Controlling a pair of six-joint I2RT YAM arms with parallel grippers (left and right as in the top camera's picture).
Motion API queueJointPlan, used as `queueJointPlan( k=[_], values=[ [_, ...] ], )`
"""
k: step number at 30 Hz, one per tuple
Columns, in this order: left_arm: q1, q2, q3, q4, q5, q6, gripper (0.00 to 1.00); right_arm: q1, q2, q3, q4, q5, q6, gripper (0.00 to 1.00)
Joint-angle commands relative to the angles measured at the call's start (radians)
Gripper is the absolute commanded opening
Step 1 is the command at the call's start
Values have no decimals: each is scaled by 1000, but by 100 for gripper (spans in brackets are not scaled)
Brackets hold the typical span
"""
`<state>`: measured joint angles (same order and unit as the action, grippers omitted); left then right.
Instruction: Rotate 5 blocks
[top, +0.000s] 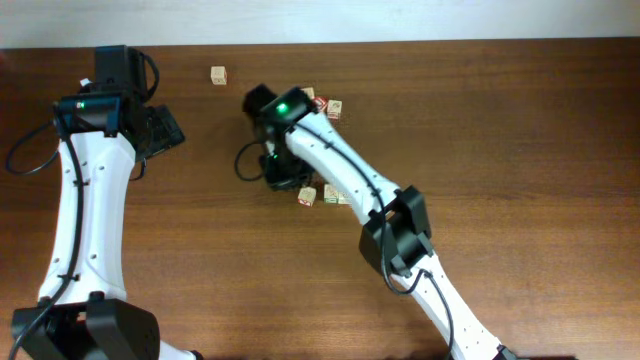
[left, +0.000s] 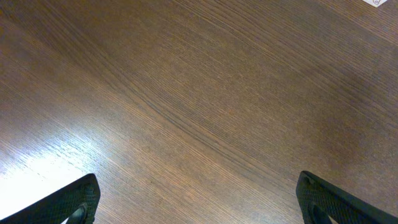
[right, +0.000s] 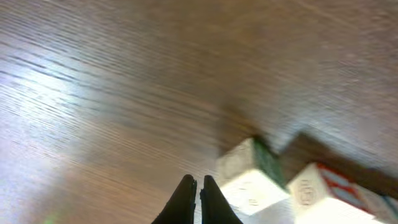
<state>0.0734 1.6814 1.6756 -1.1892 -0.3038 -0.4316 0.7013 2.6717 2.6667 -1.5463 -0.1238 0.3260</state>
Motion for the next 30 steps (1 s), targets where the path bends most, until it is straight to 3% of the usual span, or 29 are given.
queueJointPlan(
  k=[1, 30],
  values=[
    [-3, 2, 14, -2, -14, -13, 99, 14, 11, 0, 17, 76, 87, 4],
    [-3, 2, 14, -2, -14, -13, 99, 37, 57, -83, 21, 188, 102, 4]
  ],
)
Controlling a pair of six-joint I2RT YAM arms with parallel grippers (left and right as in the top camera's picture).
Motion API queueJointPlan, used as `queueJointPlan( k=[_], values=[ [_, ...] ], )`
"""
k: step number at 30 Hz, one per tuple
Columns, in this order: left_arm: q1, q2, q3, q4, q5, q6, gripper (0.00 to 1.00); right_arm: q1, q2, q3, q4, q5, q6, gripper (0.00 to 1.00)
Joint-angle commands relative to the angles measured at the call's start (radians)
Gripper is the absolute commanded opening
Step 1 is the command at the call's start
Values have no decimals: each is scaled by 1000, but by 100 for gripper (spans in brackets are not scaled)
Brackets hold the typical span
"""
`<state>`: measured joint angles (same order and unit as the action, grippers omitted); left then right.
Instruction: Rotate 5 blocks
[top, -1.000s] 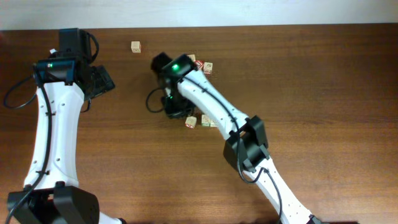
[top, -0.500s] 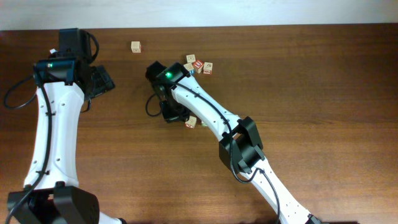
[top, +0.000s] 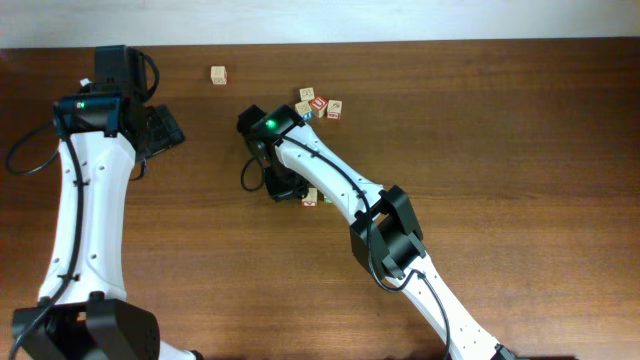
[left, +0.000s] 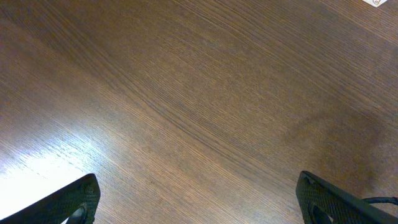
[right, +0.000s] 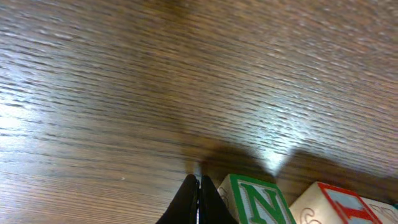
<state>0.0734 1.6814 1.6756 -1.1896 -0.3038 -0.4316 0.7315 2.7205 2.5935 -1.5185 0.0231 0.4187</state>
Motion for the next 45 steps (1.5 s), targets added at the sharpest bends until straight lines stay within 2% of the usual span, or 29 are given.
queueJointPlan(
  k=[1, 16, 21, 28, 30, 36, 45],
  values=[
    [-3, 2, 14, -1, -14, -13, 99, 6, 8, -10, -7, 42, 9, 4],
    [-3, 2, 14, -1, -14, -13, 99, -2, 6, -5, -16, 90, -72, 4],
    [-3, 2, 14, -1, -14, -13, 99, -13, -43, 72, -27, 35, -92, 4],
    [-3, 2, 14, -1, -14, -13, 99, -13, -129, 171, -181, -71, -100, 4],
    [-3, 2, 14, -1, -14, -13, 99, -12, -128, 117, -180, -139, -142, 4],
    [-3, 2, 14, -1, -14, -13, 99, -3, -128, -64, -140, -139, -161, 5],
    [-3, 2, 14, -1, -14, -13, 99, -5, -128, -174, -73, -62, -179, 5]
  ],
)
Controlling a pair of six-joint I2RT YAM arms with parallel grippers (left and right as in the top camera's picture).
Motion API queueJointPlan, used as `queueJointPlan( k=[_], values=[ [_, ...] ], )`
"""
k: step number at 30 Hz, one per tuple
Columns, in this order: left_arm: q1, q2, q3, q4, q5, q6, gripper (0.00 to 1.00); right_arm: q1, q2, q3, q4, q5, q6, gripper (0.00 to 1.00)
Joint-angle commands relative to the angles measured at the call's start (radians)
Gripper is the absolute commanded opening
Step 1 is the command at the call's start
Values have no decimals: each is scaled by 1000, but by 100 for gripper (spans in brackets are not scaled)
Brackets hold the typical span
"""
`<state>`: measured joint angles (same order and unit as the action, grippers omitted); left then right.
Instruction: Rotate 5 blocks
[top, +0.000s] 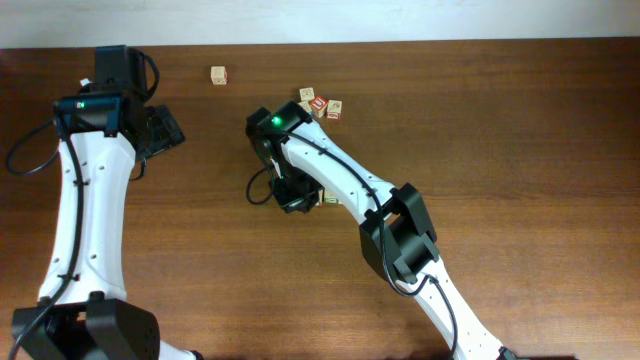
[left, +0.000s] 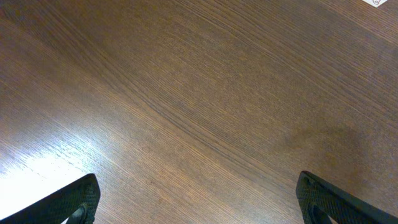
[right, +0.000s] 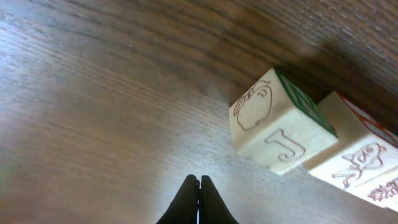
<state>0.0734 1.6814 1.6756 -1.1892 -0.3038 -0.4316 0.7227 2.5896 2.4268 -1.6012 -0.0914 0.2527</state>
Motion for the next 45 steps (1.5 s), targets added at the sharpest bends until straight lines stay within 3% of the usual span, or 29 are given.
queueJointPlan(
  k=[1, 21, 33, 45],
  values=[
    [-3, 2, 14, -2, -14, -13, 99, 3, 3, -7, 13, 67, -13, 5],
    [-3, 2, 14, -2, -14, -13, 99, 3, 3, -9, 32, 150, -41, 5],
    [-3, 2, 14, -2, -14, -13, 99, 5, 2, 55, 36, 70, -126, 4],
    [-3, 2, 14, -2, -14, -13, 99, 4, 3, 6, 167, 43, -125, 5]
  ],
)
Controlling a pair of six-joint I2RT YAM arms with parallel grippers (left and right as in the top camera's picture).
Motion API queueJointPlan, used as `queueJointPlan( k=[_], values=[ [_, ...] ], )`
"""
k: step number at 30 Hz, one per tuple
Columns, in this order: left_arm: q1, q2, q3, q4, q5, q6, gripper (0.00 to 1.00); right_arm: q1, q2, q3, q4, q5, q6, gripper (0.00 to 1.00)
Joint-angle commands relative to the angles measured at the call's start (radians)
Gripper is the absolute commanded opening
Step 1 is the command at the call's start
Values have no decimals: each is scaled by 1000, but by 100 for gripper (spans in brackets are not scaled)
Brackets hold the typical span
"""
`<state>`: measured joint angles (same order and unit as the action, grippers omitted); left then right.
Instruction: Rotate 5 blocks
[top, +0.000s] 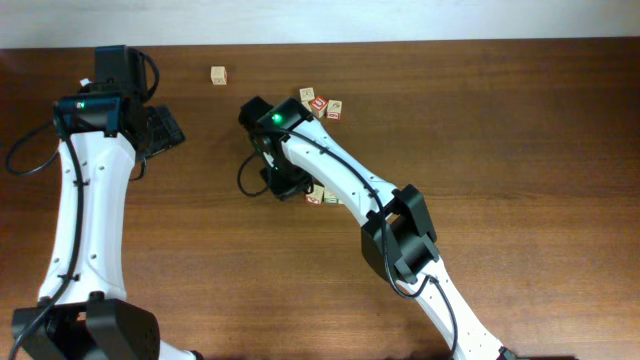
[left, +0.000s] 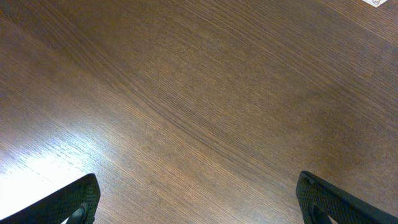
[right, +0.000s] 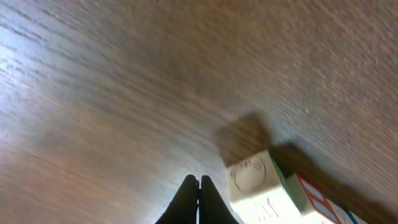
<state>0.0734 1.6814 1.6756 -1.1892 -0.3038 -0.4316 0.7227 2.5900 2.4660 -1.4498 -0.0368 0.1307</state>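
Small wooden letter blocks lie in two groups: a cluster (top: 318, 104) near the table's back, and a short row (top: 322, 196) just right of my right wrist. In the right wrist view the nearest block (right: 256, 184) shows a green side, with a red-marked block (right: 323, 202) behind it. My right gripper (right: 199, 182) is shut and empty, its tips just left of that block. A lone block (top: 218, 75) sits at the back left. My left gripper (left: 199, 196) is open over bare wood, far left of the blocks.
The dark wooden table (top: 520, 150) ends at a pale wall edge along the back. My left arm (top: 85, 190) stands at the left side, my right arm (top: 350, 190) crosses the middle diagonally. A cable loops left of the right wrist (top: 243, 178).
My right wrist has shifted slightly up and left in the overhead view. The green-sided block now sits lower right of the shut fingertips and shows a different angle. The left arm is unchanged.
My right gripper stayed shut throughout, beside the row of blocks below the cluster. It was left of the green-sided block first, then close against its N face, then below it with the J face showing, and now it is left of it again. The left arm never moved.
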Motion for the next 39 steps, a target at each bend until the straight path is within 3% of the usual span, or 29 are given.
queueJointPlan(
  k=[1, 39],
  values=[
    [-3, 2, 14, -2, -14, -13, 99, 4, 3, -43, 25, -11, -3, 5],
    [-3, 2, 14, -2, -14, -13, 99, -18, 3, -96, 37, 132, 10, 4]
  ],
)
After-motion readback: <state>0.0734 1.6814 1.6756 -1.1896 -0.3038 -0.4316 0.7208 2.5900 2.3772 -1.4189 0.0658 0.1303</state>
